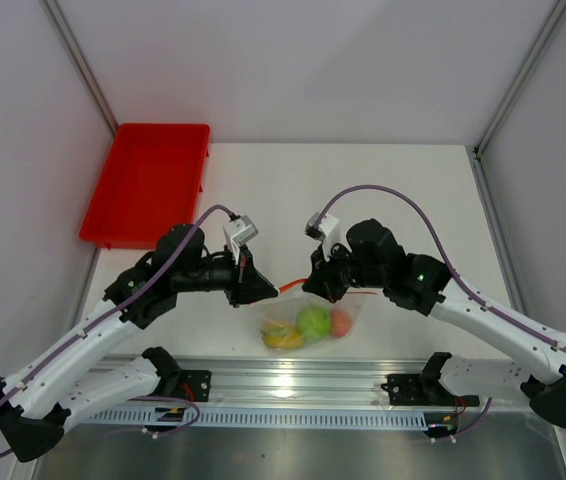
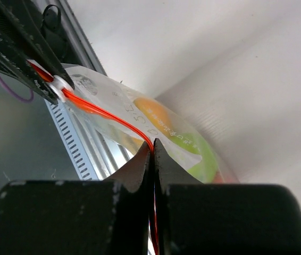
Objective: Place the food in the zip-top bag and seal the zipper
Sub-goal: Zip the zipper food storage bag at the center of the board.
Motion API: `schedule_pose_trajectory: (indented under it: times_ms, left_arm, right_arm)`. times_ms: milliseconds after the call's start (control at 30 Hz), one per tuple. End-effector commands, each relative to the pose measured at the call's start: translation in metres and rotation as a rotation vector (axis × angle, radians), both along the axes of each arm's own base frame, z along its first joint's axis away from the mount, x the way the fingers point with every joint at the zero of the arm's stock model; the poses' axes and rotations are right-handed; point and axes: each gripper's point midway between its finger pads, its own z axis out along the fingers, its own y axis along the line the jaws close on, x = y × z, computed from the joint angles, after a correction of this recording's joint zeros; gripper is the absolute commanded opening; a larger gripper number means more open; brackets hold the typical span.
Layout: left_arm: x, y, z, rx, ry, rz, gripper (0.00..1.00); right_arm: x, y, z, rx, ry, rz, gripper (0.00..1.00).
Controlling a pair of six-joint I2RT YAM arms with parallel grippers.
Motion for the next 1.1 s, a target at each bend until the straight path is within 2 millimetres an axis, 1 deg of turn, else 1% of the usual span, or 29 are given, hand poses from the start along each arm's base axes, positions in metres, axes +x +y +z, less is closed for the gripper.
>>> schedule_pose_trajectory:
  times_ms: [0, 400, 600, 867, 1067]
  left_arm:
    - [0.0, 0.005, 0.006, -0.017, -0.006, 0.019, 0.01]
    - [0.01, 0.016, -0.001, -0.001, -0.008, 0.072, 0.01]
    - [0.01, 0.02, -0.005, 0.006, -0.005, 0.082, 0.01]
    - [0.011, 0.023, -0.006, 0.008, -0.006, 0.093, 0.01]
    - [0.011, 0.025, -0.007, 0.008, -0.004, 0.1, 0.01]
  right_arm:
    - [0.017, -0.016, 0.0, -0.042, -0.033, -0.118, 0.0]
    - [0.023, -0.034, 0.0, -0.103, -0.074, -0.172, 0.0]
    - [0.024, -0.041, -0.002, -0.117, -0.072, -0.191, 0.0]
    - [0.023, -0.044, -0.001, -0.118, -0.072, -0.191, 0.0]
    - [0.022, -0.042, 0.0, -0.109, -0.068, -0.182, 0.0]
